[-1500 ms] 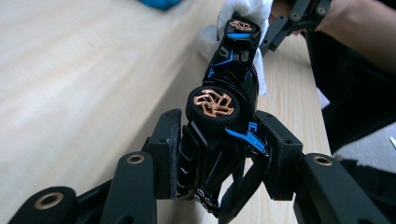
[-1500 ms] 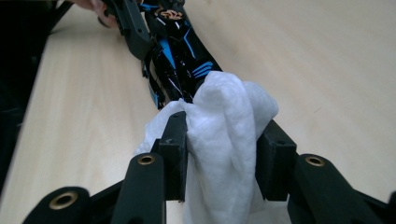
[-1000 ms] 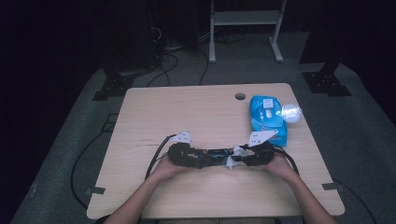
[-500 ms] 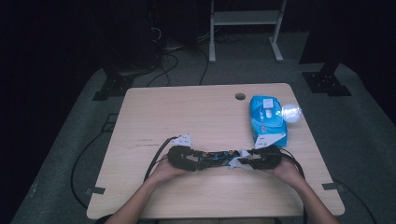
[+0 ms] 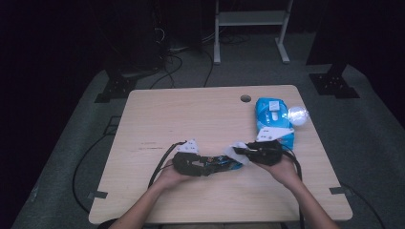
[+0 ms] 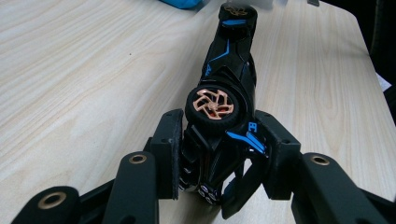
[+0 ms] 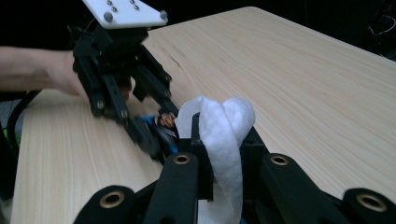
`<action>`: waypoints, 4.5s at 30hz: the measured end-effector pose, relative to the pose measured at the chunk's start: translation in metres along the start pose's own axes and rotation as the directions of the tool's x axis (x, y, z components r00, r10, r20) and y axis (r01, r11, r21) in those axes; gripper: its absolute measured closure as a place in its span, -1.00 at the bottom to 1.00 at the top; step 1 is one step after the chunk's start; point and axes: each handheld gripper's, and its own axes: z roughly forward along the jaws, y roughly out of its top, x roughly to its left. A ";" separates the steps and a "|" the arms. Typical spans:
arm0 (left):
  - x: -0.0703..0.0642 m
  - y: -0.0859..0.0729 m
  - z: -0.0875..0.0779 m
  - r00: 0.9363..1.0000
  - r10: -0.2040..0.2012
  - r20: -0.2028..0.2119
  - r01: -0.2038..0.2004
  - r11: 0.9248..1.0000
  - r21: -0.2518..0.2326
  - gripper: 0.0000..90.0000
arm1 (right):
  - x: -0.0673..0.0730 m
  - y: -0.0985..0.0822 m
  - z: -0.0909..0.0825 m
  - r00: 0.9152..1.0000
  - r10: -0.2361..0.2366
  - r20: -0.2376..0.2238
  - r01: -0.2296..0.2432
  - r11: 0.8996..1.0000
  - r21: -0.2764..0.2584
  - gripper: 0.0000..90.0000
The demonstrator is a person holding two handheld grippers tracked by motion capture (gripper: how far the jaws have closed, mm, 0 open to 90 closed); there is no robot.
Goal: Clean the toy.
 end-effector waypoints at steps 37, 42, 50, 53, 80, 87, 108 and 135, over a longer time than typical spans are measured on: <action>-0.008 0.000 0.003 0.999 0.027 -0.031 -0.027 1.000 -0.015 0.25 | 0.035 -0.010 0.075 0.999 -0.039 0.005 0.039 0.999 0.033 0.79; -0.008 0.000 0.003 0.999 0.041 -0.033 -0.041 0.999 -0.013 0.25 | 0.028 -0.015 0.063 0.996 -0.066 0.058 0.064 0.997 0.048 0.79; -0.008 0.000 0.004 0.998 0.050 -0.033 -0.050 0.999 -0.014 0.25 | 0.010 -0.026 0.039 0.990 -0.015 0.141 0.009 0.999 0.047 0.79; -0.009 0.001 0.004 0.998 0.053 -0.035 -0.053 0.998 -0.012 0.25 | 0.015 -0.023 0.046 0.993 -0.016 0.115 0.011 0.999 0.039 0.79; -0.011 0.002 0.005 0.997 0.058 -0.049 -0.058 0.998 -0.007 0.25 | 0.005 -0.037 0.016 0.984 -0.006 0.180 -0.001 0.999 0.038 0.79; -0.012 0.002 0.005 0.996 0.065 -0.053 -0.065 0.998 -0.006 0.25 | 0.023 -0.024 0.047 0.995 -0.036 0.091 0.033 0.999 0.030 0.79; -0.010 0.002 0.004 0.997 0.059 -0.055 -0.059 0.998 -0.003 0.26 | -0.004 -0.047 0.004 0.979 0.044 0.199 -0.048 0.999 0.017 0.79; -0.002 0.005 0.006 0.992 0.084 -0.094 -0.086 0.996 -0.013 0.26 | 0.019 0.002 0.082 0.999 -0.014 -0.044 0.018 0.996 0.086 0.79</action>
